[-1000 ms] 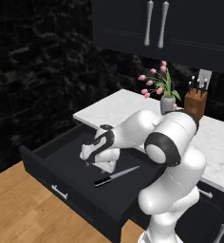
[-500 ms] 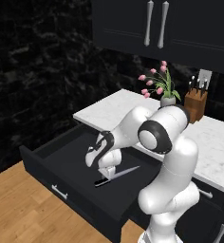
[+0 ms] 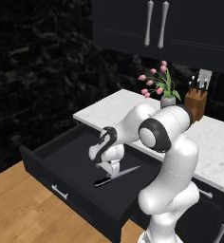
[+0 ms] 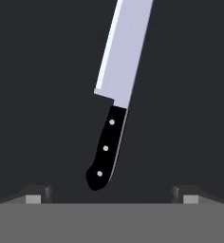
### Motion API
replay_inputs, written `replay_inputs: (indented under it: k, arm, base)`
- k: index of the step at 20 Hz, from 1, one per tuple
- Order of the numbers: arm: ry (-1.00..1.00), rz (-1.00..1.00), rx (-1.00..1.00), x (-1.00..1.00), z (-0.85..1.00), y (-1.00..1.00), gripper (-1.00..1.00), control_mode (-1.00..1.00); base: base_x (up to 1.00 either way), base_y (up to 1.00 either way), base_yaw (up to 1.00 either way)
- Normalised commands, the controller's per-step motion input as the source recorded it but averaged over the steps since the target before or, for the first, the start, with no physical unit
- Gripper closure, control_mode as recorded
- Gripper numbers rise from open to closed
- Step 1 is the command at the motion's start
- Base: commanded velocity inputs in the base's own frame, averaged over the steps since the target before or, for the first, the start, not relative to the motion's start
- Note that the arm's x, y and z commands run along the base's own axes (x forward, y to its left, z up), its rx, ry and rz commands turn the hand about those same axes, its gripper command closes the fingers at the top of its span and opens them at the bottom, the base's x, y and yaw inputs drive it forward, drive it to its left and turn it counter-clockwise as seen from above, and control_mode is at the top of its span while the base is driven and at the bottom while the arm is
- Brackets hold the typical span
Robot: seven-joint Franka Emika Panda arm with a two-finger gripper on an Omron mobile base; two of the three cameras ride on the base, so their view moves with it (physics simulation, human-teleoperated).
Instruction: Pick up the knife from the drawer and place it on the cutting board. Then place the meat from the plate to the cutting board.
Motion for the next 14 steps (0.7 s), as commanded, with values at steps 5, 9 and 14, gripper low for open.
replay_inputs:
  k: [5, 9, 14]
  arm:
    - [0.0, 0.0, 0.0, -0.02, -0.27, -0.09, -1.0, -1.0]
    - [0.0, 0.0, 0.0, -0.06, -0.26, -0.09, -1.0, -1.0]
    - [0.0, 0.0, 0.0, 0.0, -0.33, -0.09, -1.0, -1.0]
  base:
    - [0.0, 0.0, 0.0]
    - [0.0, 0.0, 0.0]
    - [0.0, 0.0, 0.0]
